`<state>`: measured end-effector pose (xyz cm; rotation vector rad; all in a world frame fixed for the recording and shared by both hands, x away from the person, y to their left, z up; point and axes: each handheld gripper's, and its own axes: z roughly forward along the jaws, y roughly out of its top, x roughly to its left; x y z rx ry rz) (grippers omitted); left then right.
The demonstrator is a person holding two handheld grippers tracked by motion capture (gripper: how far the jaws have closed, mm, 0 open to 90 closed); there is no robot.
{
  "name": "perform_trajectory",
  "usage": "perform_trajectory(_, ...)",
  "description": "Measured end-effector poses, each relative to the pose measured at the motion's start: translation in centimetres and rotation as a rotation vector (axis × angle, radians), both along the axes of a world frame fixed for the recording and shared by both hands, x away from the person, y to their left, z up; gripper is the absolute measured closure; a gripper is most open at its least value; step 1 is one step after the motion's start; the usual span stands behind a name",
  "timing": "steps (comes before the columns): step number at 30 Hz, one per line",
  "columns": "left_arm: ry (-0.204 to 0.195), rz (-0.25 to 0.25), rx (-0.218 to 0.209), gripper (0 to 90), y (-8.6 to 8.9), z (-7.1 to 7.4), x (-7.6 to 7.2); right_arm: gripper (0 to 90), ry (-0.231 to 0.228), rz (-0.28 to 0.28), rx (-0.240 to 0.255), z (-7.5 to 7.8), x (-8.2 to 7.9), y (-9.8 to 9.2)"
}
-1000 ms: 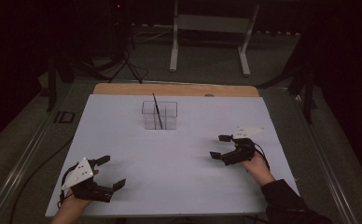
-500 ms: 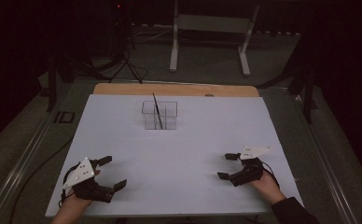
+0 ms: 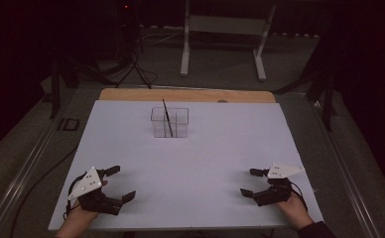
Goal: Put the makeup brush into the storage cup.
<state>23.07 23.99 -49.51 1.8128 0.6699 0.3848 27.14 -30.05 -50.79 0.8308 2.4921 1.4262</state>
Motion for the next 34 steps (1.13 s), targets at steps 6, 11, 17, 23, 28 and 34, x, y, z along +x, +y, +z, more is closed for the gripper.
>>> perform_trajectory(6, 0.0, -0.001, 0.006, 1.2, -0.1, 0.0, 0.0, 13.9, -0.009, -0.043, 0.021, 0.1, -0.8, -1.3)
perform_trajectory(11, 0.003, -0.004, 0.004, 1.2, -0.1, 0.0, 0.0, 13.9, -0.016, -0.055, 0.022, 0.1, -1.2, -1.9)
perform_trajectory(17, 0.005, -0.002, 0.004, 1.2, 0.0, -0.1, 0.0, 13.9, -0.043, -0.072, 0.018, 0.2, -1.5, -2.4)
perform_trajectory(23, 0.011, -0.003, 0.011, 1.2, -0.1, -0.2, 0.1, 13.9, -0.048, -0.097, 0.024, 0.2, -1.6, -3.0)
perform_trajectory(28, 0.014, -0.005, 0.008, 1.1, -0.2, -0.2, 0.2, 13.9, -0.043, -0.097, 0.017, 0.1, -1.6, -3.0)
perform_trajectory(34, 0.014, -0.008, 0.01, 1.1, -0.2, -0.2, 0.2, 13.9, -0.043, -0.092, 0.01, 0.1, -1.7, -2.8)
